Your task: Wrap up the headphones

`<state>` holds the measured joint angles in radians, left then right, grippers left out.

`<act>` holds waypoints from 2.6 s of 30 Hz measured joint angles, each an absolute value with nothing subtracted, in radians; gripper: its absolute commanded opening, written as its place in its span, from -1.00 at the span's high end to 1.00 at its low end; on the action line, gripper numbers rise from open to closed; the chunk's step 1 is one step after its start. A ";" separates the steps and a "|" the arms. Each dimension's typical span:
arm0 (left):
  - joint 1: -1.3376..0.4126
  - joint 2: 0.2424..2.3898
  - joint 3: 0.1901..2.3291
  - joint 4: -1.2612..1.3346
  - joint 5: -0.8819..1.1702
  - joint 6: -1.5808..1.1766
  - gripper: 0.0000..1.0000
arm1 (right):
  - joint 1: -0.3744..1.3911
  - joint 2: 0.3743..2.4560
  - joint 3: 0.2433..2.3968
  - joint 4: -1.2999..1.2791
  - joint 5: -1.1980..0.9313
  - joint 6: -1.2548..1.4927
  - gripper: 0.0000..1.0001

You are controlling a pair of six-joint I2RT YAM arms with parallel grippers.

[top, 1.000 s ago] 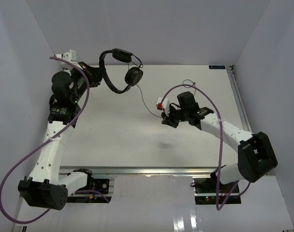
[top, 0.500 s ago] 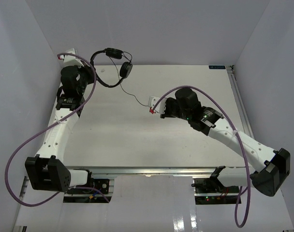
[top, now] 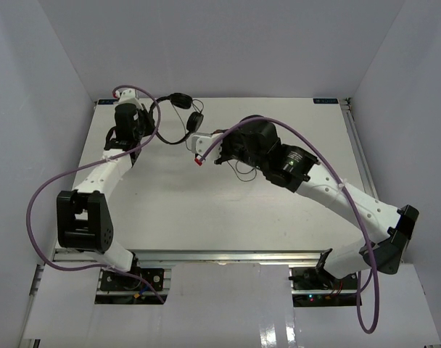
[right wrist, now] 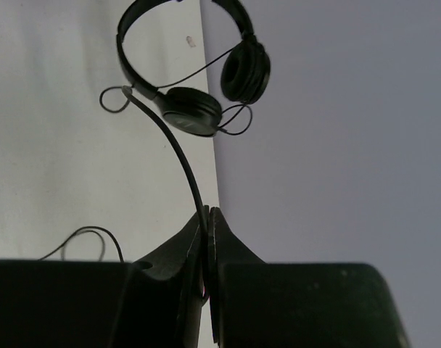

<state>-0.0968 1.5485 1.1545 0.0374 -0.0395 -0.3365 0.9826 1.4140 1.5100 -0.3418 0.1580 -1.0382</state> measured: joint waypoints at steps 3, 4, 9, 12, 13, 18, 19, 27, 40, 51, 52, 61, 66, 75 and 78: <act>-0.113 1.592 1.154 0.044 -0.012 -0.327 1.00 | 0.986 1.438 1.555 -0.325 0.189 -1.058 0.85; -0.122 1.604 1.151 0.045 -0.005 -0.323 1.00 | 0.987 1.443 1.563 -0.310 0.203 -1.068 0.85; -0.197 1.611 1.084 0.058 0.032 -0.274 1.00 | 0.986 1.458 1.568 -0.242 0.260 -1.105 0.85; -0.241 1.587 1.011 0.062 0.065 -0.239 1.00 | 0.968 1.470 1.568 -0.212 0.268 -1.113 0.85; -0.253 1.572 0.980 0.060 0.078 -0.228 1.00 | 0.957 1.474 1.568 -0.203 0.269 -1.115 0.85; -0.283 1.442 0.869 0.000 0.156 -0.172 1.00 | 0.877 1.495 1.567 -0.154 0.267 -1.129 0.85; -0.290 1.411 0.860 -0.012 0.172 -0.161 1.00 | 0.857 1.499 1.566 -0.146 0.265 -1.130 0.85; -0.337 1.175 0.830 -0.074 0.331 -0.092 1.00 | 0.752 1.540 1.565 -0.104 0.206 -1.120 0.85; -0.395 1.078 0.852 -0.225 0.455 -0.064 1.00 | 0.630 1.673 1.555 -0.118 0.061 -0.898 0.85; -0.395 1.035 1.052 -0.332 0.398 -0.034 1.00 | 0.443 1.649 1.507 -0.133 -0.222 -0.697 0.85; -0.395 1.036 1.064 -0.345 0.391 -0.023 1.00 | 0.436 1.648 1.507 -0.136 -0.255 -0.692 0.85; -0.395 1.071 1.114 -0.438 0.327 0.095 1.00 | 0.390 1.644 1.622 -0.219 -0.468 -0.655 0.85; -0.395 1.073 1.114 -0.461 0.319 0.125 1.00 | 0.391 1.644 1.669 -0.220 -0.460 -0.664 0.85; -0.400 1.073 1.119 -0.480 0.299 0.168 1.00 | 0.393 1.686 1.686 -0.238 -0.417 -0.663 0.81; -0.408 1.073 1.124 -0.488 0.295 0.181 1.00 | 0.393 1.715 1.724 -0.238 -0.390 -0.661 0.80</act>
